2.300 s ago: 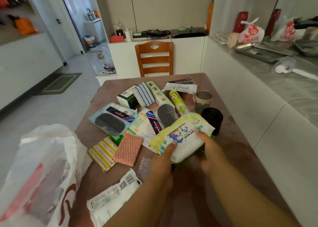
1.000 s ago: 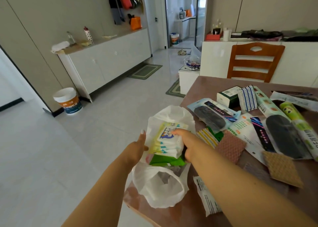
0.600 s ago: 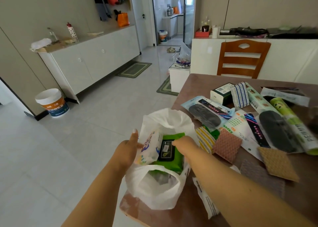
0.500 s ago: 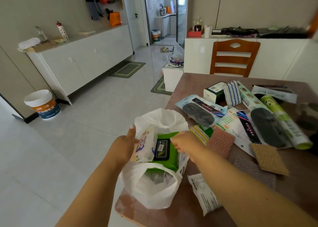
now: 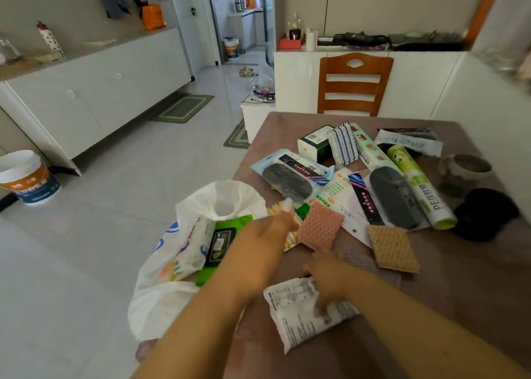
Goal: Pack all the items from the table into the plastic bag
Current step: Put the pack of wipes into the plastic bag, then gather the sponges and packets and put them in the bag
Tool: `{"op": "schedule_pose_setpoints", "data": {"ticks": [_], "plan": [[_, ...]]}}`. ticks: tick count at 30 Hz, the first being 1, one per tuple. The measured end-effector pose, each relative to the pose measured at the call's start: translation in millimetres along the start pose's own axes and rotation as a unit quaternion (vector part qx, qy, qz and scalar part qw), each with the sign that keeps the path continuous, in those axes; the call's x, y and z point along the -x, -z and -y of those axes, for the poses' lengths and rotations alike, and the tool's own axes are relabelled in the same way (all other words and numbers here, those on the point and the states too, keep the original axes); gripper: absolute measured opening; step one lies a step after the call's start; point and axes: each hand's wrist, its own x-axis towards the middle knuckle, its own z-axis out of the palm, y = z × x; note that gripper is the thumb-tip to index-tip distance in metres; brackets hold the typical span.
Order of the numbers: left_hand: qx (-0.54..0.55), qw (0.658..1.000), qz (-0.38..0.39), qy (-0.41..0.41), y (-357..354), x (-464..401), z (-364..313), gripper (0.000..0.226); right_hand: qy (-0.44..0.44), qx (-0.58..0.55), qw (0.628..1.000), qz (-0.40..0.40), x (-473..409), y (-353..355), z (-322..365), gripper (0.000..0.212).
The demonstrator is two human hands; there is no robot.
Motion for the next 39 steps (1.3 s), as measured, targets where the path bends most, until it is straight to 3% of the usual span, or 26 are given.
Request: {"op": "schedule_pose_setpoints", "data": {"ticks": [4, 8, 11, 13, 16, 18, 20, 21, 23, 26, 29, 32, 39], "plan": [[-0.009, 0.999, 0.035, 0.035, -49, -18, 13, 0.049, 0.036, 0.017, 0.996, -0.080, -5, -13, -7, 0.055], [0.024, 0.997, -0.034, 0.067, -69, -40, 22, 0.038, 0.076, -0.108, 0.984, -0.121, 2, -15, -23, 0.006], [0.036, 0.990, -0.124, 0.060, -76, -52, 26, 0.042, 0.006, -0.254, 0.951, -0.175, 8, -11, -50, 0.014], [0.054, 0.986, -0.145, 0.062, -82, -59, 30, 0.042, -0.038, -0.340, 0.918, -0.201, 11, -7, -70, 0.021], [0.053, 0.985, -0.129, 0.097, -96, -71, 35, 0.033, -0.074, -0.315, 0.935, -0.146, 15, -1, -87, 0.041], [0.018, 0.987, -0.108, 0.115, -104, -85, 41, 0.036, -0.138, -0.289, 0.935, -0.153, 13, 1, -99, 0.038], [-0.029, 0.986, -0.094, 0.137, -110, -105, 51, 0.037, -0.252, -0.283, 0.898, -0.223, 8, 0, -118, 0.030], [-0.058, 0.982, -0.090, 0.158, -112, -114, 55, 0.034, -0.321, -0.279, 0.871, -0.246, 8, -1, -128, 0.038], [-0.103, 0.968, -0.094, 0.210, -117, -132, 62, 0.041, -0.429, -0.288, 0.829, -0.213, 11, -5, -145, 0.063], [-0.186, 0.936, -0.075, 0.290, -127, -155, 67, 0.067, -0.456, -0.374, 0.794, -0.150, 7, -18, -160, 0.089], [-0.233, 0.914, -0.054, 0.327, -135, -170, 68, 0.077, -0.393, -0.336, 0.850, -0.097, -1, -24, -163, 0.103], [-0.253, 0.916, -0.067, 0.305, -144, -179, 68, 0.078, -0.308, -0.313, 0.896, -0.067, -3, -16, -162, 0.090], [-0.174, 0.930, -0.116, 0.304, -148, -183, 73, 0.068, -0.238, -0.333, 0.912, -0.033, -8, -10, -160, 0.078]]}}
